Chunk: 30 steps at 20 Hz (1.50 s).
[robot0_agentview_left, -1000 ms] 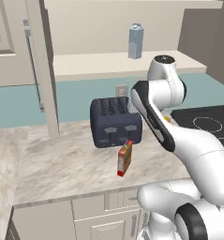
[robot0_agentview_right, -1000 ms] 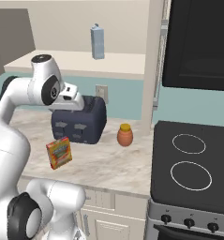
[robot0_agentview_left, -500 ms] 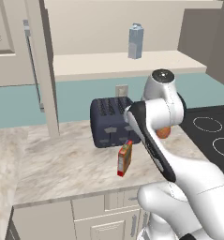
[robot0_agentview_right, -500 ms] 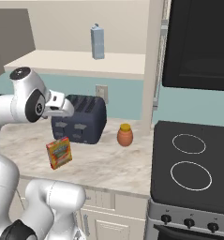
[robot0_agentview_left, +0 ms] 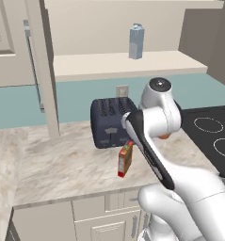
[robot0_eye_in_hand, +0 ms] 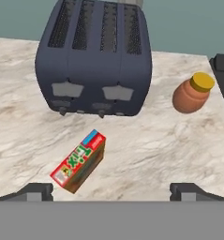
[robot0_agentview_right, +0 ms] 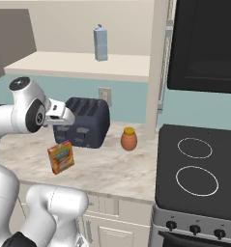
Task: Pick the cereal and boxed food from the counter and place them in the cabinets closest to them.
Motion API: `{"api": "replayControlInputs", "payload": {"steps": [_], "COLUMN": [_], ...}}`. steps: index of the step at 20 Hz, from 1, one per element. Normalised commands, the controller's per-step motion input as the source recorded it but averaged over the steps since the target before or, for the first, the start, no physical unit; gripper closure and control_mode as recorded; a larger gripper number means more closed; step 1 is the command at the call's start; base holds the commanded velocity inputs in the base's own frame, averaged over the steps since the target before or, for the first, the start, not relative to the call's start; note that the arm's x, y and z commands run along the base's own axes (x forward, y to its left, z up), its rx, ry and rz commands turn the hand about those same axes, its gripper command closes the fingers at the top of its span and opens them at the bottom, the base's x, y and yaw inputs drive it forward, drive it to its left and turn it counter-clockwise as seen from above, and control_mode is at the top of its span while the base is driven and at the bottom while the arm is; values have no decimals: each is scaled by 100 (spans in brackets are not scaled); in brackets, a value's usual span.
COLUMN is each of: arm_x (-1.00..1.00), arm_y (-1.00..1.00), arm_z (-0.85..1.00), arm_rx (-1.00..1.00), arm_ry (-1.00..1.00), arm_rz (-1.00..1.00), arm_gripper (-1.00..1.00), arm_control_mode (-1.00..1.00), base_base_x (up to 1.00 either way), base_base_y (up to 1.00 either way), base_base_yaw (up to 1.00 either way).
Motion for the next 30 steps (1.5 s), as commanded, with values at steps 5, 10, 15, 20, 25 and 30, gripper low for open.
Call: {"api": "replayControlInputs", "payload": {"steps": [5, 10, 15, 20, 25, 30], "arm_x": [0, 1, 10, 8, 6, 6], "arm_y": [14, 10, 10, 13, 11, 9], "arm_z": [-18, -12, -9, -10, -11, -13], "arm_rx": [0, 0, 0, 0, 0, 0], "arm_ry": [-1, 0, -3, -3, -1, 0], "arm_rz": [-1, -2, -3, -5, -5, -5], "arm_gripper": [-100, -100, -100, -100, -100, -100], "arm_control_mode": [-100, -100, -100, -100, -100, -100], "base_base_x": [0, 0, 0, 0, 0, 0], "base_base_y": [0, 0, 0, 0, 0, 0], "base_base_yaw": [0, 0, 0, 0, 0, 0]}}
